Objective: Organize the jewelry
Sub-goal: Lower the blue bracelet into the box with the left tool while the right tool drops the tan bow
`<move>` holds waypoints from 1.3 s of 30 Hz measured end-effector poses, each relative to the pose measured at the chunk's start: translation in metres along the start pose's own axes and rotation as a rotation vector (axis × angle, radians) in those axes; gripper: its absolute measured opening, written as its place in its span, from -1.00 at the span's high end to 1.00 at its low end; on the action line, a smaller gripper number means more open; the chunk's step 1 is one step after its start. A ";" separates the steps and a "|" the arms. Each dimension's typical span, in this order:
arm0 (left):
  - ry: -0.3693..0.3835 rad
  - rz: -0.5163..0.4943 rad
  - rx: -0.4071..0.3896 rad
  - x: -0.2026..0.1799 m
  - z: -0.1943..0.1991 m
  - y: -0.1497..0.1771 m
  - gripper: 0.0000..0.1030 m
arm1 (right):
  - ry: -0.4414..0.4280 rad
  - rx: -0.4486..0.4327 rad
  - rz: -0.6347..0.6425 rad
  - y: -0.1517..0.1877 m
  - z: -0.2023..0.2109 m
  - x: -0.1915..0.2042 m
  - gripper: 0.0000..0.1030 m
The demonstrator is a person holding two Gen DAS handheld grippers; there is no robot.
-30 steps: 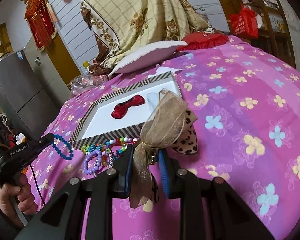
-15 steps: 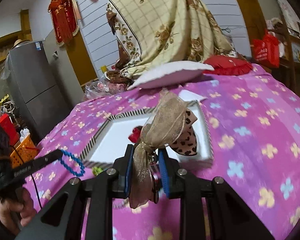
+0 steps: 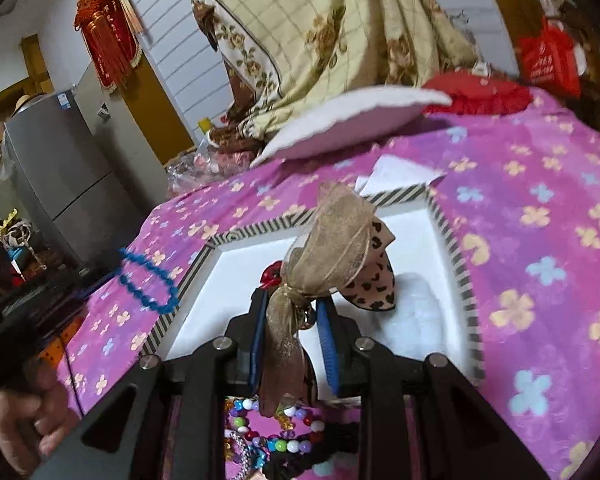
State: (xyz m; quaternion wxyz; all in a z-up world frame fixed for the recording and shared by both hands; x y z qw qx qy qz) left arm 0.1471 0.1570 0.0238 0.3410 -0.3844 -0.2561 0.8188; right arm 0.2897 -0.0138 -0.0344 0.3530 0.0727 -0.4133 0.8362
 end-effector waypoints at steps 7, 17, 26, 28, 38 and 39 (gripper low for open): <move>-0.002 0.022 0.123 0.012 -0.047 0.019 1.00 | -0.030 0.056 0.008 -0.003 -0.033 0.007 0.52; -0.010 0.020 0.156 0.014 -0.046 0.024 1.00 | -0.063 0.134 -0.105 0.004 -0.071 -0.010 0.51; -0.202 0.036 0.240 0.046 -0.058 0.039 1.00 | 0.011 0.192 -0.090 0.012 -0.079 -0.015 0.47; -0.221 0.041 0.258 0.050 -0.061 0.042 1.00 | 0.049 0.198 -0.073 0.013 -0.079 -0.016 0.47; -0.336 0.046 0.266 0.067 -0.060 0.043 1.00 | 0.118 0.184 -0.050 0.010 -0.069 -0.020 0.18; -0.342 0.042 0.263 0.067 -0.059 0.043 1.00 | 0.115 0.172 -0.049 0.008 -0.066 -0.020 0.18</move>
Point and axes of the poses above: each gripper's, at about its wrist camera, not at the fingertips, and z roughly against the way its jaws point, x to its left, y to its underside, the point moved 7 cm from there along -z, roughly the way its jaws point, and after that the axes turned 10 degrees about x, right-handed, at the moved point
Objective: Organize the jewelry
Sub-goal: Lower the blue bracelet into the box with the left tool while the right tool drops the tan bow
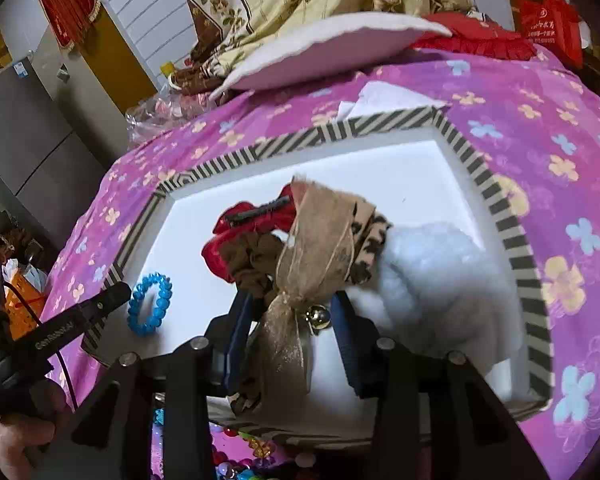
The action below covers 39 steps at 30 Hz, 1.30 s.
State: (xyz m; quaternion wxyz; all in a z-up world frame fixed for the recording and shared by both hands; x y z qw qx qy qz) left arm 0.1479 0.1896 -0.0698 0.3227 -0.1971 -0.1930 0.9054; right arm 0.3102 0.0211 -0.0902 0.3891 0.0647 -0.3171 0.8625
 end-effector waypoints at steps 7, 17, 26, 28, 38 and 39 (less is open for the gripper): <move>-0.087 -0.027 -0.036 0.001 0.006 -0.003 0.93 | 0.006 -0.086 0.030 -0.007 0.033 0.005 0.18; -0.192 -0.125 -0.051 -0.014 0.010 0.006 0.91 | 0.079 -0.106 0.161 0.009 0.055 0.023 0.18; -0.173 -0.182 -0.059 -0.028 0.016 0.017 0.82 | 0.125 -0.110 0.171 0.030 0.075 0.019 -0.05; -0.166 -0.182 -0.064 -0.028 0.019 0.019 0.82 | 0.136 -0.110 0.140 0.036 0.083 0.008 -0.05; -0.086 -0.145 -0.073 -0.003 0.051 0.037 0.80 | 0.162 -0.057 0.000 0.072 0.104 -0.048 -0.07; -0.072 -0.143 -0.073 0.000 0.056 0.042 0.79 | 0.159 -0.036 -0.008 0.076 0.101 -0.054 -0.07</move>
Point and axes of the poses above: each gripper's, at about its wrist camera, not at the fingertips, and z roughly against the way its jaws point, x to its left, y to its underside, the point moved 7 cm from there along -z, roughly the way its jaws point, and after that the axes turned 10 degrees about x, right-handed, at the moved point
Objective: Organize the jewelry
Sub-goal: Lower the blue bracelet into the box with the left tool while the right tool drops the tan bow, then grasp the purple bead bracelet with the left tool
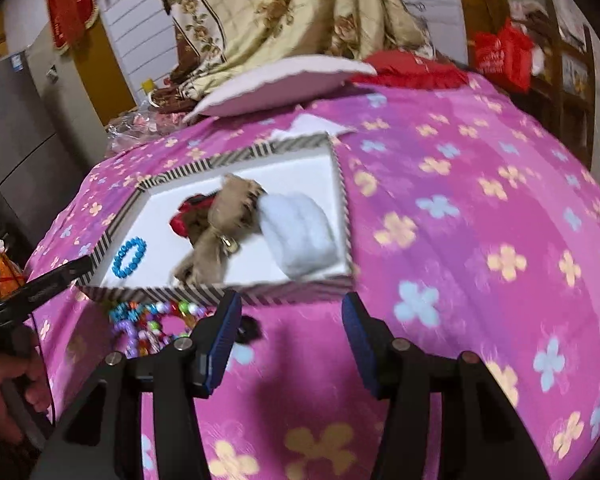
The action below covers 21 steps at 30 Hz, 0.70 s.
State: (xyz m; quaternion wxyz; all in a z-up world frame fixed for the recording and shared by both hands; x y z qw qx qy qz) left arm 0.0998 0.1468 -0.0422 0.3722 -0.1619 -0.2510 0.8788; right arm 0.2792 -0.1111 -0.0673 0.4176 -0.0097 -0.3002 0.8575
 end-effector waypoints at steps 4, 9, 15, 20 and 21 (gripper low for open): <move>0.071 0.002 0.014 -0.002 0.016 0.024 0.72 | 0.011 0.078 0.044 0.016 -0.013 0.001 -0.07; 0.143 -0.052 0.098 -0.021 0.011 0.051 0.63 | 0.023 0.169 0.134 0.030 -0.034 0.017 -0.16; 0.131 -0.096 0.188 -0.033 -0.012 0.063 0.63 | 0.046 0.161 0.163 0.032 -0.037 0.025 -0.40; 0.034 -0.182 0.208 -0.042 -0.025 0.069 0.61 | 0.050 0.161 0.163 0.031 -0.037 0.026 -0.42; 0.015 -0.207 0.194 -0.044 -0.024 0.070 0.61 | 0.050 0.160 0.160 0.031 -0.037 0.026 -0.42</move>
Point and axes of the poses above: each gripper's, at about its wrist camera, not at the fingertips, and z roughly against the way its jaws point, x to its left, y to its underside, the point moved 7 cm from there along -z, roughly the way its jaws point, and after that the axes turned 10 degrees about x, right-handed, at the moved point
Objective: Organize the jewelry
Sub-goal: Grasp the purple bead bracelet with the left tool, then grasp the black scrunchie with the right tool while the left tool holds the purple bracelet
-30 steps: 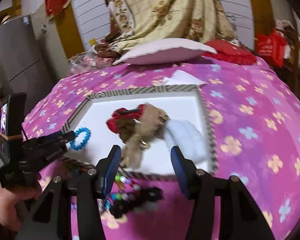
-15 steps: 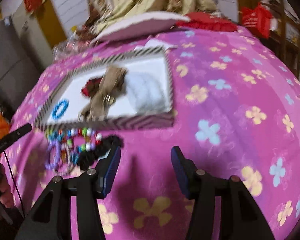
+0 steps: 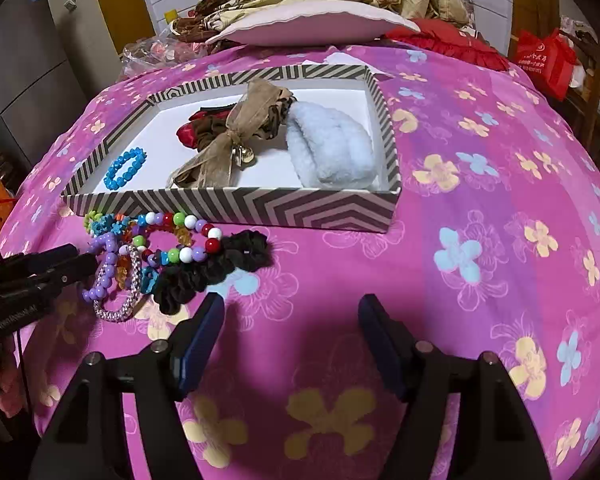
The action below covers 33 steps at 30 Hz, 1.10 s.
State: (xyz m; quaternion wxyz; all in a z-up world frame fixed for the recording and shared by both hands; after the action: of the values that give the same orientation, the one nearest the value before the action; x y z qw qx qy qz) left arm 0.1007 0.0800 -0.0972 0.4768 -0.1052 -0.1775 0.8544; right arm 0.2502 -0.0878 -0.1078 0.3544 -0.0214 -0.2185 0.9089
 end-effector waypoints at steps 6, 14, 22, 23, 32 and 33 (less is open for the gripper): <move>-0.019 -0.068 -0.008 -0.010 0.004 0.003 1.00 | -0.027 -0.041 -0.003 -0.005 0.008 0.002 -0.42; 0.056 -0.011 -0.062 0.000 0.025 -0.001 1.00 | -0.257 -0.093 0.166 -0.007 0.023 0.055 -0.07; 0.070 0.035 -0.052 0.011 0.025 -0.001 1.00 | -0.217 -0.051 0.218 -0.002 0.007 0.075 0.26; 0.070 0.030 -0.048 0.010 0.024 -0.001 1.00 | -0.210 -0.055 0.206 -0.003 0.008 0.071 0.26; 0.057 0.035 -0.029 0.010 0.019 0.000 1.00 | -0.094 -0.036 0.170 -0.007 -0.007 0.051 0.25; 0.055 0.033 -0.027 0.010 0.018 0.000 1.00 | -0.080 -0.047 0.186 -0.008 -0.008 0.054 0.25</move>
State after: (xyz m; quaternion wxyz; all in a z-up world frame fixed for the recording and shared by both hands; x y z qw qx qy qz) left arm 0.0890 0.0844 -0.0807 0.4657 -0.1380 -0.1743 0.8565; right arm 0.2166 -0.0437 -0.1056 0.2590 -0.0134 -0.2510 0.9326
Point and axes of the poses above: each gripper's, at about its wrist camera, not at the fingertips, and z roughly against the way its jaws point, x to its left, y to its underside, the point moved 7 cm from there along -z, roughly the way its jaws point, and after that the axes turned 10 degrees about x, right-handed, at the moved point
